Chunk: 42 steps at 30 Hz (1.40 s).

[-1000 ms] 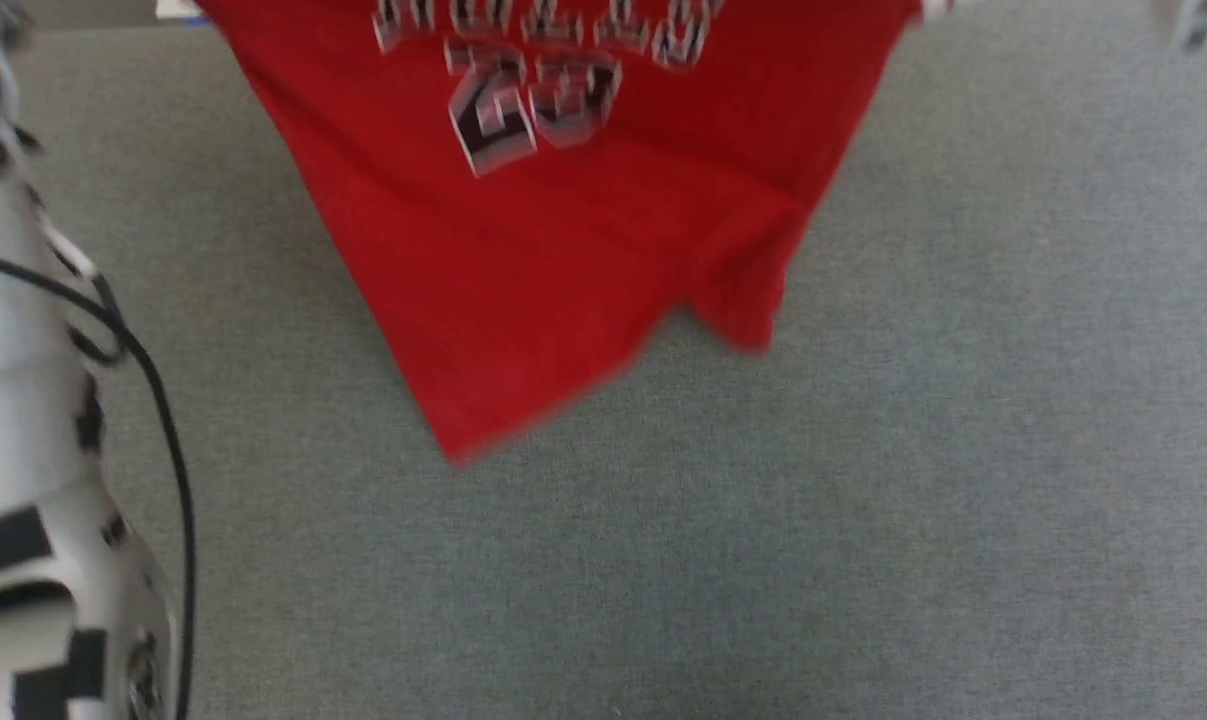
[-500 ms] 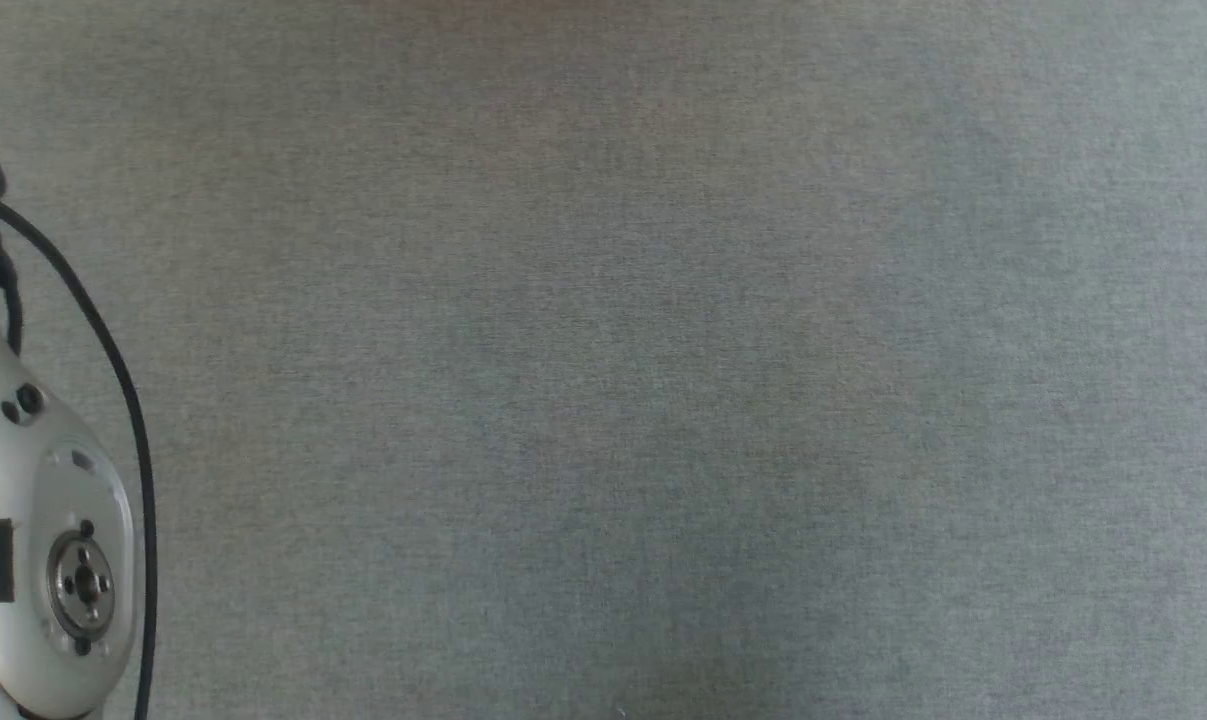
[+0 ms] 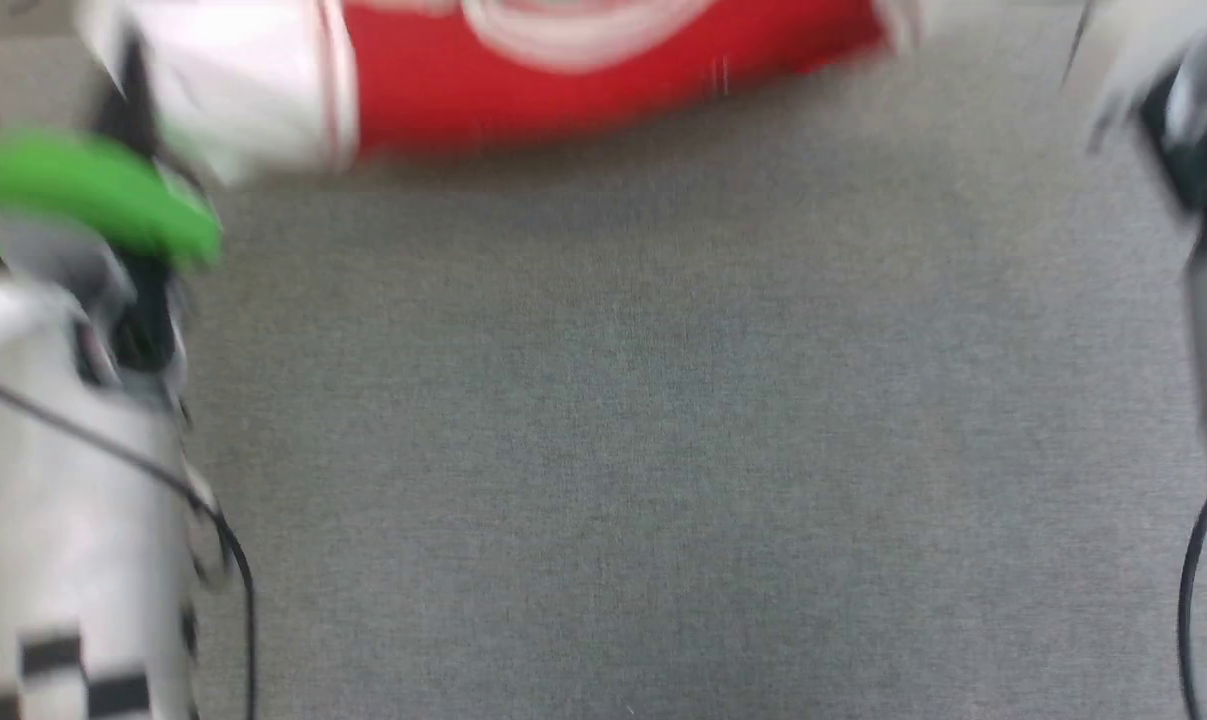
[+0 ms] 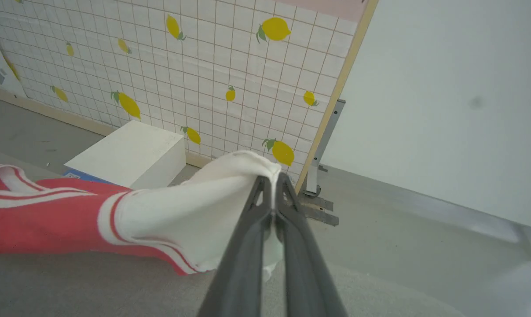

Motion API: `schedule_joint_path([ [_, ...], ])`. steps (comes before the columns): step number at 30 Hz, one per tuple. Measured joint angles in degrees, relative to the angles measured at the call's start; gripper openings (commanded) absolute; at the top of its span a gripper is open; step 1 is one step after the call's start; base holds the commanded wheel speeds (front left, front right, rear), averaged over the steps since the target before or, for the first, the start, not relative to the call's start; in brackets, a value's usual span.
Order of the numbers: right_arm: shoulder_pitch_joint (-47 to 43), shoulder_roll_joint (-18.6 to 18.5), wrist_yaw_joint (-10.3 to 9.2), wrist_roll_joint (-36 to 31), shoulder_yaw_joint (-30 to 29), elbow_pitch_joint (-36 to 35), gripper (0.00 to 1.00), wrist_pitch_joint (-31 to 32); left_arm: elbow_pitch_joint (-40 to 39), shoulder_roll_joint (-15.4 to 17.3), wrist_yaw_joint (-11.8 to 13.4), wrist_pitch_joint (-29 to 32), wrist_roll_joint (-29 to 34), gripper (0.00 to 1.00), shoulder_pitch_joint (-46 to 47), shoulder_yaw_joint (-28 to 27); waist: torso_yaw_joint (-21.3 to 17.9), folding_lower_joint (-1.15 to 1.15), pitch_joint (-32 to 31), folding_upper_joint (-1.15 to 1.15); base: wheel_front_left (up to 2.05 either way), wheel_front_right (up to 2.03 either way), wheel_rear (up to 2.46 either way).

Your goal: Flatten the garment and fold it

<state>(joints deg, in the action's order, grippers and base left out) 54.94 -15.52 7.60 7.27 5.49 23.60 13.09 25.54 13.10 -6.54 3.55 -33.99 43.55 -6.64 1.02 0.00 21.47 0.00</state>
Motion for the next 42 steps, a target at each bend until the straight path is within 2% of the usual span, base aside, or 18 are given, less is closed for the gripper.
schedule_joint_path([
  [5, -16.7, 0.2, 0.0, 5.6, -2.4, -7.9, 0.0, 3.9, -6.2, -1.0, 0.0, 3.9, -1.0, 0.0, -15.7, 1.3, 0.0, 0.0, -4.2, 0.0, 0.0, 0.0, 0.0],
  [9, -27.9, 1.0, 0.0, 7.0, -5.6, -14.5, 0.0, 7.3, -11.5, -2.9, 0.6, 6.3, -3.6, 0.0, -25.1, 0.9, 0.0, -0.01, -7.0, 0.01, 0.0, 0.0, 0.0],
  [19, -51.2, 10.5, -0.01, 6.4, -15.3, -25.2, 0.0, 17.3, -20.3, -8.2, 5.7, 8.5, -8.0, 0.0, -43.4, -0.1, -0.1, -0.01, -12.9, 0.0, 0.0, 0.0, 0.0],
  [26, -60.1, 12.6, -0.01, 6.0, -20.3, -27.9, 0.0, 24.1, -20.5, -9.4, 9.0, 10.0, -9.3, 0.0, -51.4, 1.0, 0.0, -0.01, -15.2, 0.0, 0.0, 0.0, 0.0],
  [32, -66.0, 12.7, -0.01, 9.3, -23.6, -25.4, 0.0, 29.2, -19.2, -9.4, 11.9, 10.1, -8.5, 0.0, -54.5, 0.9, 0.8, -0.01, -15.5, 0.0, 0.0, 0.0, 0.0],
  [39, -67.4, 12.5, 0.01, 10.3, -24.8, -21.7, 0.0, 28.9, -17.6, -9.3, 12.6, 8.9, -7.1, 0.0, -55.3, 1.1, 1.7, -0.01, -15.9, 0.0, 0.0, 0.0, 0.0],
  [41, -67.5, 12.4, 0.01, 10.8, -24.6, -20.8, 0.0, 27.3, -17.8, -9.3, 12.0, 8.0, -7.5, 0.0, -55.2, 1.3, 2.0, -0.01, -16.1, 0.0, 0.0, 0.0, 0.0],
  [42, -67.6, 12.4, 0.01, 10.9, -24.5, -20.5, 0.42, 26.1, -17.8, -9.3, 11.5, 7.7, -7.9, 0.0, -55.2, 1.3, 2.1, -0.01, -16.1, 0.0, 0.0, 0.0, 0.0],
])
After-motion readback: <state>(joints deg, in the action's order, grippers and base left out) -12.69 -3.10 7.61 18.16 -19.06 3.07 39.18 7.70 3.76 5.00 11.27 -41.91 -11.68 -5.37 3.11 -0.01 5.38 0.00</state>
